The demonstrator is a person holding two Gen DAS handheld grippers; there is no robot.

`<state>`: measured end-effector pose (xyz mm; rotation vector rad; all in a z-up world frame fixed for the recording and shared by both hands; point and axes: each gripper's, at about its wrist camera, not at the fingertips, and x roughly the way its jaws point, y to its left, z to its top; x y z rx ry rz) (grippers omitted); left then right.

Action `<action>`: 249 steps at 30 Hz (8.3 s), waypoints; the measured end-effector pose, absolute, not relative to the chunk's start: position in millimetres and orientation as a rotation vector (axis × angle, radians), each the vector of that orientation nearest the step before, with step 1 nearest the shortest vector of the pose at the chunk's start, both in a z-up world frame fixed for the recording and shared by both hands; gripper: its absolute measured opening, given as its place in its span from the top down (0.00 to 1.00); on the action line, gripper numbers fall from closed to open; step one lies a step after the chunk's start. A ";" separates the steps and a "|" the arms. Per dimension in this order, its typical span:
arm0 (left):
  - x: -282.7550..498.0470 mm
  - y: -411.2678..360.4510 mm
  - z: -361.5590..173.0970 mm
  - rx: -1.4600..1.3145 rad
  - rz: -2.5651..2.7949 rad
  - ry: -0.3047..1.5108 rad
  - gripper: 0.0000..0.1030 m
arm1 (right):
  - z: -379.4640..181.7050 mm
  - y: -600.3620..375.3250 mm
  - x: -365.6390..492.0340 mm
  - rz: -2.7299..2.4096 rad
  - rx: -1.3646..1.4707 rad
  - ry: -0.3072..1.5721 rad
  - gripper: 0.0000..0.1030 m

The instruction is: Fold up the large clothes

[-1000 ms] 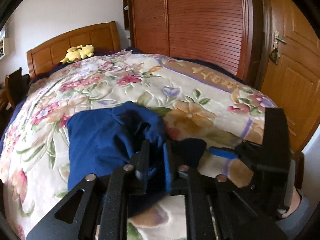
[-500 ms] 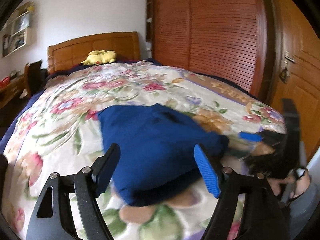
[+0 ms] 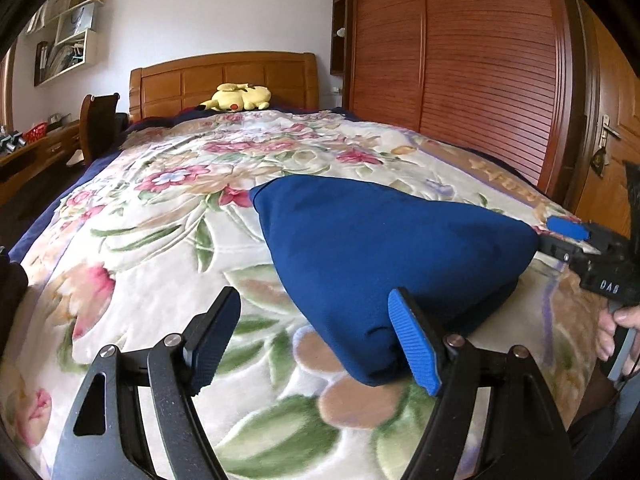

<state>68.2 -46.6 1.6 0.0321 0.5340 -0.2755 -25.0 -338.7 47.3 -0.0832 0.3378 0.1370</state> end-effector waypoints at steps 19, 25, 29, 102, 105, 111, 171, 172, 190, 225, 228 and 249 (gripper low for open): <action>58.3 -42.0 -6.7 0.054 -0.267 0.519 0.25 | 67.2 -295.1 -15.7 0.248 -0.112 0.270 0.32; 58.3 -41.9 -6.9 0.057 -0.263 0.518 0.25 | 61.8 -282.9 -2.5 0.291 -0.132 0.314 0.32; 56.6 -40.6 -8.8 0.060 -0.260 0.519 0.25 | 55.8 -279.6 5.5 0.299 -0.149 0.350 0.33; 246.3 -56.0 2.3 0.068 -0.248 0.668 0.25 | 28.2 -362.6 50.7 0.156 -0.020 0.587 0.42; 285.9 -65.2 -9.8 0.086 -0.242 0.713 0.25 | 27.1 -365.7 53.2 0.177 0.009 0.595 0.42; 329.2 -72.1 -30.6 0.093 -0.232 0.779 0.25 | 26.5 -366.4 54.7 0.189 0.024 0.592 0.42; 215.7 -504.9 46.5 0.269 -0.796 0.595 0.72 | 57.7 -774.9 -104.2 -0.557 0.057 0.516 0.50; 211.8 -499.1 47.6 0.273 -0.798 0.586 0.69 | 61.4 -765.9 -109.5 -0.572 0.053 0.500 0.47; 121.2 -330.2 84.5 0.233 -0.701 0.480 0.15 | 87.2 -620.2 -144.0 -0.558 -0.026 0.384 0.24; 56.8 15.0 24.1 -0.034 -0.092 0.427 0.15 | 36.4 -286.6 -15.6 0.160 0.016 0.245 0.24; 56.3 22.6 19.3 -0.029 -0.070 0.416 0.15 | 23.9 -274.9 -5.7 0.157 -0.015 0.247 0.24; 53.8 32.8 5.9 0.007 -0.042 0.419 0.15 | 13.5 -251.7 9.1 0.178 -0.047 0.228 0.24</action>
